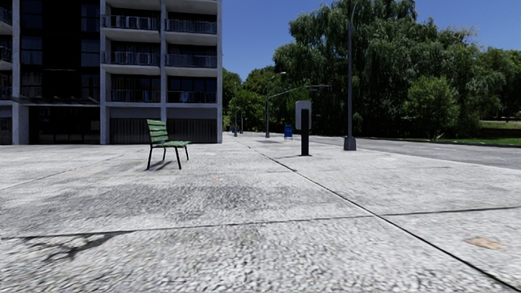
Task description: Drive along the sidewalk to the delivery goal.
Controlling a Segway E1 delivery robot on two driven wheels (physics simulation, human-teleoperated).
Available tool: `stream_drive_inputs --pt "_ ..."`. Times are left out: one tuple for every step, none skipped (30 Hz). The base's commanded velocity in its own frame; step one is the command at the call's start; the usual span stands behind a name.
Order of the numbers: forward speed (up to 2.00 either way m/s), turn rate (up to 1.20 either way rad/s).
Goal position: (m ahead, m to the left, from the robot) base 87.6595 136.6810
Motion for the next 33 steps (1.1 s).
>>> stream_drive_inputs --pt "2.0 0.0" --pt "2.0 0.0" --pt "2.0 0.0" --pt "2.0 0.0" --pt "2.0 0.0" --pt "2.0 0.0" --pt "2.0 0.0" --pt "2.0 0.0" --pt "2.0 0.0" --pt "2.0 0.0" --pt "2.0 0.0" --pt "2.0 0.0" --pt "2.0 0.0" --pt "2.0 0.0" --pt "2.0 0.0" --pt "2.0 0.0" --pt "2.0 0.0" --pt "2.0 0.0" --pt "2.0 0.0" --pt "2.0 0.0" --pt "2.0 0.0" --pt "2.0 0.0" --pt "2.0 0.0" --pt "2.0 0.0" --pt "2.0 0.0" --pt "2.0 0.0" --pt "2.0 0.0" --pt "2.0 0.0" --pt "2.0 0.0" --pt "2.0 0.0" --pt "2.0 0.0" --pt "2.0 0.0" --pt "2.0 0.0"
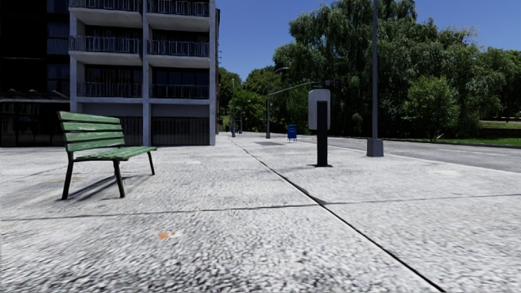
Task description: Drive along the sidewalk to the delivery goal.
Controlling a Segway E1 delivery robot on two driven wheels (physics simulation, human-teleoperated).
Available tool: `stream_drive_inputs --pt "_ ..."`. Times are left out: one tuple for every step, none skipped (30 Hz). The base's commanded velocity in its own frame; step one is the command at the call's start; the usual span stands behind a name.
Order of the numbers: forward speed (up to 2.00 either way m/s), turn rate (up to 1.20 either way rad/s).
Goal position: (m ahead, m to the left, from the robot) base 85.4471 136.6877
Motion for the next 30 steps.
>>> stream_drive_inputs --pt "2.0 0.0" --pt "2.0 0.0" --pt "2.0 0.0" --pt "2.0 0.0" --pt "2.0 0.0" --pt "2.0 0.0" --pt "2.0 0.0" --pt "2.0 0.0" --pt "2.0 0.0" --pt "2.0 0.0" --pt "2.0 0.0" --pt "2.0 0.0" --pt "2.0 0.0" --pt "2.0 0.0" --pt "2.0 0.0" --pt "2.0 0.0" --pt "2.0 0.0" --pt "2.0 0.0" --pt "2.0 0.0" --pt "2.0 0.0" --pt "2.0 0.0" --pt "2.0 0.0" --pt "2.0 0.0" --pt "2.0 0.0" --pt "2.0 0.0" --pt "2.0 0.0" --pt "2.0 0.0" --pt "2.0 0.0" --pt "2.0 0.0" --pt "2.0 0.0"
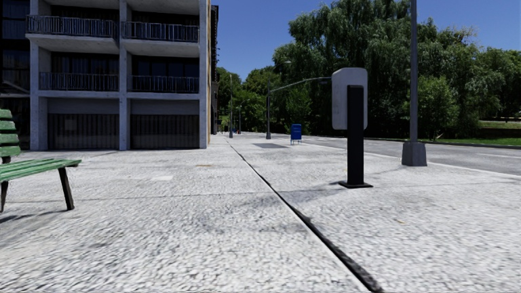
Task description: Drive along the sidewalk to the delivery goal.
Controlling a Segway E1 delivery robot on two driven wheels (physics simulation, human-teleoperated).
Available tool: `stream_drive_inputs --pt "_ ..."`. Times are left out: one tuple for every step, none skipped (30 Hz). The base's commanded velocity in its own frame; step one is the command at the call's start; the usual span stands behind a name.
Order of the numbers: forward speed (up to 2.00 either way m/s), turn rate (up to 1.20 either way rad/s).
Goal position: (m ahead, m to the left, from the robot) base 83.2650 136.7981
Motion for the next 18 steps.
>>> stream_drive_inputs --pt "2.0 0.0" --pt "2.0 0.0" --pt "2.0 0.0" --pt "2.0 0.0" --pt "2.0 0.0" --pt "2.0 0.0" --pt "2.0 0.0" --pt "2.0 0.0" --pt "2.0 0.0" --pt "2.0 0.0" --pt "2.0 0.0" --pt "2.0 0.0" --pt "2.0 0.0" --pt "2.0 0.0" --pt "2.0 0.0" --pt "2.0 0.0" --pt "2.0 0.0" --pt "2.0 0.0"
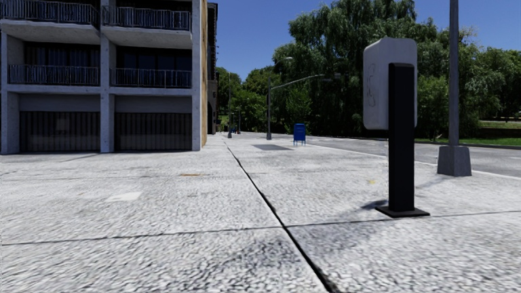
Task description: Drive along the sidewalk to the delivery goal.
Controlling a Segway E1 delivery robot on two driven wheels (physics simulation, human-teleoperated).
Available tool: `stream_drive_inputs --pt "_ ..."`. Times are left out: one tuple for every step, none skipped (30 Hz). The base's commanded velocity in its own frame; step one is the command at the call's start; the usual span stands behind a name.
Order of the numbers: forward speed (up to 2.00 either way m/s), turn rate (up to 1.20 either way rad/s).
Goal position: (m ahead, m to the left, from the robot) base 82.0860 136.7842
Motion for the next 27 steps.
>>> stream_drive_inputs --pt "2.0 0.0" --pt "2.0 0.0" --pt "2.0 0.0" --pt "2.0 0.0" --pt "2.0 0.0" --pt "2.0 0.0" --pt "2.0 0.0" --pt "2.0 0.0" --pt "2.0 0.0" --pt "2.0 0.0" --pt "2.0 0.0" --pt "2.0 0.0" --pt "2.0 0.0" --pt "2.0 0.0" --pt "2.0 0.0" --pt "2.0 0.0" --pt "2.0 0.0" --pt "2.0 0.0" --pt "2.0 0.0" --pt "2.0 0.0" --pt "2.0 0.0" --pt "2.0 0.0" --pt "2.0 0.0" --pt "2.0 0.0" --pt "2.0 0.0" --pt "2.0 0.0" --pt "2.0 0.0"
